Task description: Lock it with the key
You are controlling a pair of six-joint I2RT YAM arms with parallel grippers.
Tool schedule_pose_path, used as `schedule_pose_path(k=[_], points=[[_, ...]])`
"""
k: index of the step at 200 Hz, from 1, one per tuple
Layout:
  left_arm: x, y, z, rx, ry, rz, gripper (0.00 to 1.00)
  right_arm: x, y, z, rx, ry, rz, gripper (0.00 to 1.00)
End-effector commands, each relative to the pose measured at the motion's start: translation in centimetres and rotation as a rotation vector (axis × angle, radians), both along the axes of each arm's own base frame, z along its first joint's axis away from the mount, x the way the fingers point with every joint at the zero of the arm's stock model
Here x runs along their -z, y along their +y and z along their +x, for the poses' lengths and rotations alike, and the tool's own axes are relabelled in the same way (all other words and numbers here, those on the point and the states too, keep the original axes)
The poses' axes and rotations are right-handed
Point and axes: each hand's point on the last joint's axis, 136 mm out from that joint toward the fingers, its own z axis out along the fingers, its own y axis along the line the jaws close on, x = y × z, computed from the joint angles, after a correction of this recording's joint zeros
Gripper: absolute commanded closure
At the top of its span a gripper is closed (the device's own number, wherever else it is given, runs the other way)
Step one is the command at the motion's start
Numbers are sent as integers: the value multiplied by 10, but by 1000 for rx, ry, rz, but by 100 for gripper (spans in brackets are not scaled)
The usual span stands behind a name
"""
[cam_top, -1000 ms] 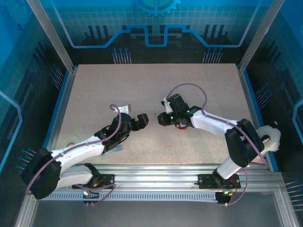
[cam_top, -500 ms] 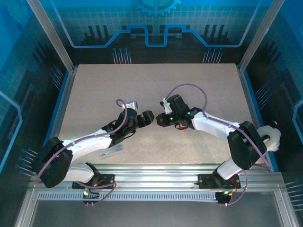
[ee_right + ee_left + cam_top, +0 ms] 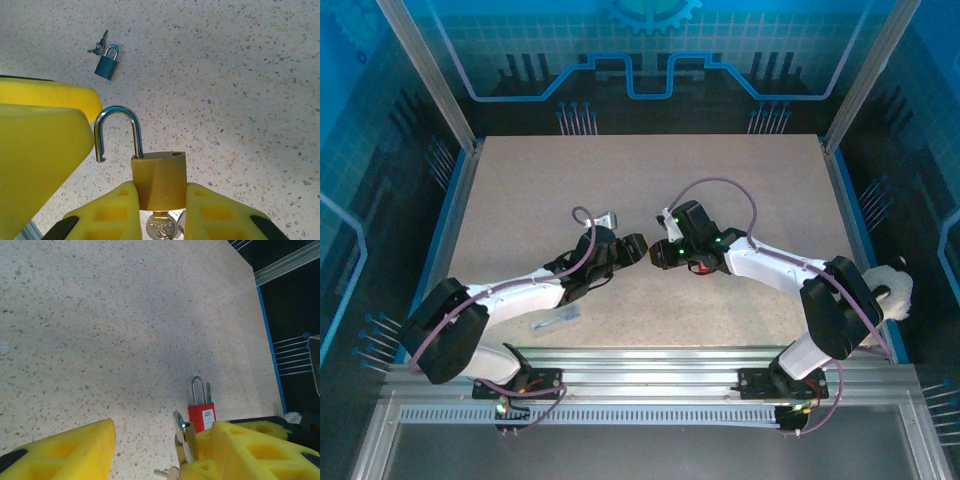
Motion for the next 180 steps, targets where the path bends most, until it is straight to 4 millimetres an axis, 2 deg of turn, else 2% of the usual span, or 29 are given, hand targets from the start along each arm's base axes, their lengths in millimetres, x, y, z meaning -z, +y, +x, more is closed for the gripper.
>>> schedule_pose_path(k=[1,111,180], points=[[-13,-11,7,13,-21,-45,51,-10,7,-5,-24,-26,31,81],[-9,-18,10,20,3,-70,76,-11,9,-7,-35,-38,20,82],[-8,-20,10,24,11,-69,86,-13,10,-8,-36,-52,11,82]])
